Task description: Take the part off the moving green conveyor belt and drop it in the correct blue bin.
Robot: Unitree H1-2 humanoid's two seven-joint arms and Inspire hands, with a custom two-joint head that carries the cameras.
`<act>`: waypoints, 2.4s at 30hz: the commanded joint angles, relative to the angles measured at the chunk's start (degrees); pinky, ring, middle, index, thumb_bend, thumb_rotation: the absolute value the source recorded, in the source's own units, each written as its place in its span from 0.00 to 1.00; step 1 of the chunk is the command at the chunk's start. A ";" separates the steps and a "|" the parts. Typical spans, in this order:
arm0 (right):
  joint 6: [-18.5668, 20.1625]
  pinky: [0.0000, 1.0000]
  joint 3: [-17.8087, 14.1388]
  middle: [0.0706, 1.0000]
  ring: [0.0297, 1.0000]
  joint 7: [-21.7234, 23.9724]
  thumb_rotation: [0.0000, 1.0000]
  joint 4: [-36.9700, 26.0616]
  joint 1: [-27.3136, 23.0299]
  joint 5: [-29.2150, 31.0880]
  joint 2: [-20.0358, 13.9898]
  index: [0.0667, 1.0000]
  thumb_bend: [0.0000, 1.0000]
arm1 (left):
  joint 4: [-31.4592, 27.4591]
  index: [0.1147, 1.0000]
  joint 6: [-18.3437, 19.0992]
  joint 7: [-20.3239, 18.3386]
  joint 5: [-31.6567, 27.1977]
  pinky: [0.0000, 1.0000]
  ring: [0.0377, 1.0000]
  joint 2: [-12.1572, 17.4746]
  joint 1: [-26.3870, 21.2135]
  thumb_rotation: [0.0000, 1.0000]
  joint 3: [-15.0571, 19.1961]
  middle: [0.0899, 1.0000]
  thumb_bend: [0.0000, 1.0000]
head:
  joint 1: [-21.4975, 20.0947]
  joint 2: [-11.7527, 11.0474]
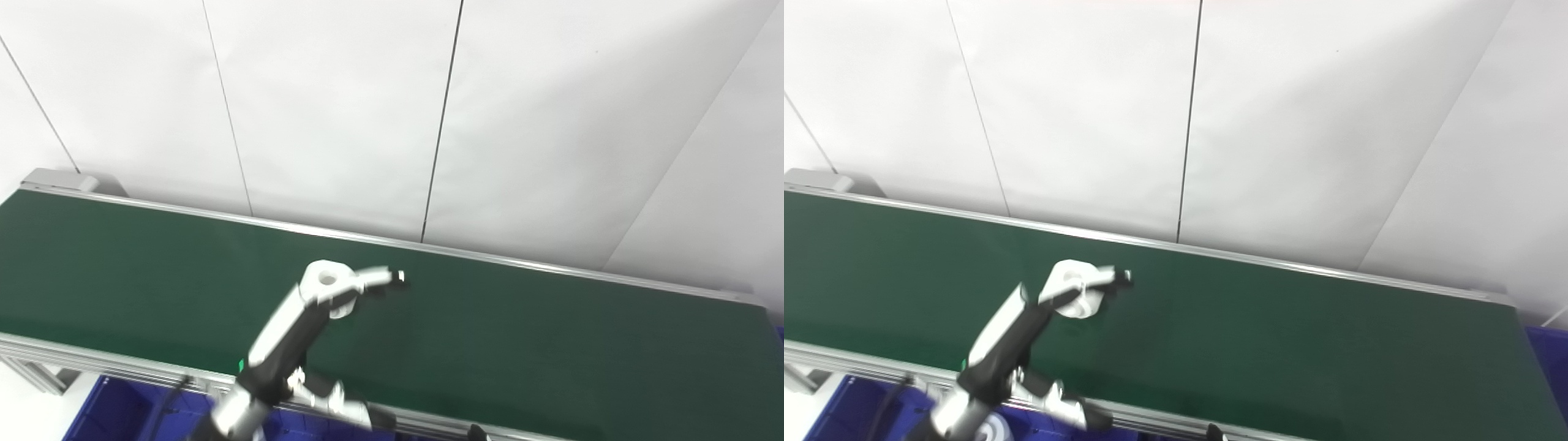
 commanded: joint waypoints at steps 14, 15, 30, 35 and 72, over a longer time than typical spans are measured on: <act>-1.41 1.00 0.40 0.95 0.94 1.14 1.00 -0.88 -0.58 0.74 0.93 0.96 0.92 | 6.02 0.83 5.62 -5.63 32.88 0.87 0.89 6.46 -20.84 0.24 -6.03 0.87 1.00 | -0.31 -0.07; -1.35 1.00 0.40 0.95 0.94 1.17 1.00 -1.01 -0.50 0.69 0.94 0.96 0.91 | 6.75 0.83 6.16 -5.92 33.80 0.87 0.89 6.60 -21.79 0.23 -6.46 0.87 1.00 | -0.36 0.04; -1.47 1.00 0.84 0.96 0.94 1.60 0.99 -0.98 -0.29 0.71 0.94 0.97 0.90 | 21.16 0.85 11.62 -9.57 38.07 0.86 0.88 7.43 -31.76 0.14 -13.54 0.88 1.00 | -0.88 0.46; -1.18 0.99 0.81 0.96 0.94 1.91 0.99 -1.44 -0.01 0.66 1.07 0.97 0.91 | 25.07 0.85 13.81 -10.33 36.46 0.86 0.87 6.66 -32.48 0.14 -14.98 0.87 1.00 | -1.06 0.77; 0.45 0.96 0.86 0.94 0.91 3.05 0.96 -4.01 1.46 1.66 2.68 0.98 0.89 | 39.48 0.44 9.37 10.67 25.96 0.21 0.25 -0.71 -29.66 0.00 -18.75 0.39 0.52 | -2.66 2.10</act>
